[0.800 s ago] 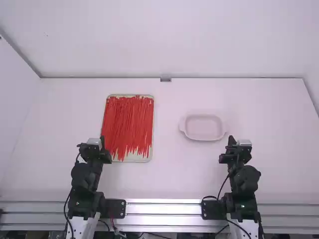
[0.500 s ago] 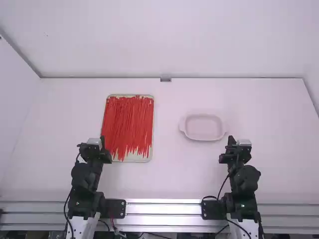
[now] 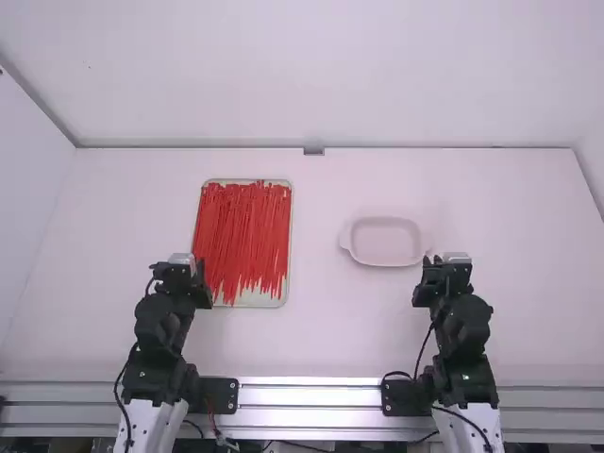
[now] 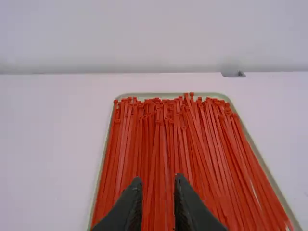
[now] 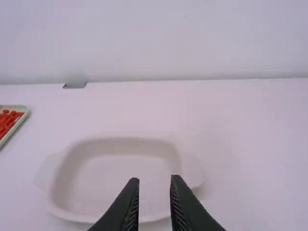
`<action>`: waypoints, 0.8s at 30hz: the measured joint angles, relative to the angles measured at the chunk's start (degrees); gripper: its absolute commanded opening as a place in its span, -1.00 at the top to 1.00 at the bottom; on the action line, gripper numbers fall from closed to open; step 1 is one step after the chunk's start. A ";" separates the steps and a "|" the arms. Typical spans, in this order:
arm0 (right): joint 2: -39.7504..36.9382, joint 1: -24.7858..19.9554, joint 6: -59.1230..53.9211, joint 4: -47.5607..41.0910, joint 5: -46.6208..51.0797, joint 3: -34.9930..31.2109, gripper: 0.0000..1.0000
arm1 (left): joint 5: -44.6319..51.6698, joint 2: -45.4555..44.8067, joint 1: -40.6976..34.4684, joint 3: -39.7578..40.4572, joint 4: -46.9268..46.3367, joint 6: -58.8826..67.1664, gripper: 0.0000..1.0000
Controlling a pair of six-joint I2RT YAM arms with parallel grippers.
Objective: Fasten the cable tie
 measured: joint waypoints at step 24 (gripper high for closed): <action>27.89 10.86 3.96 -16.24 0.17 23.32 -0.38 | 9.79 29.33 -2.05 17.90 -8.28 -3.61 -0.37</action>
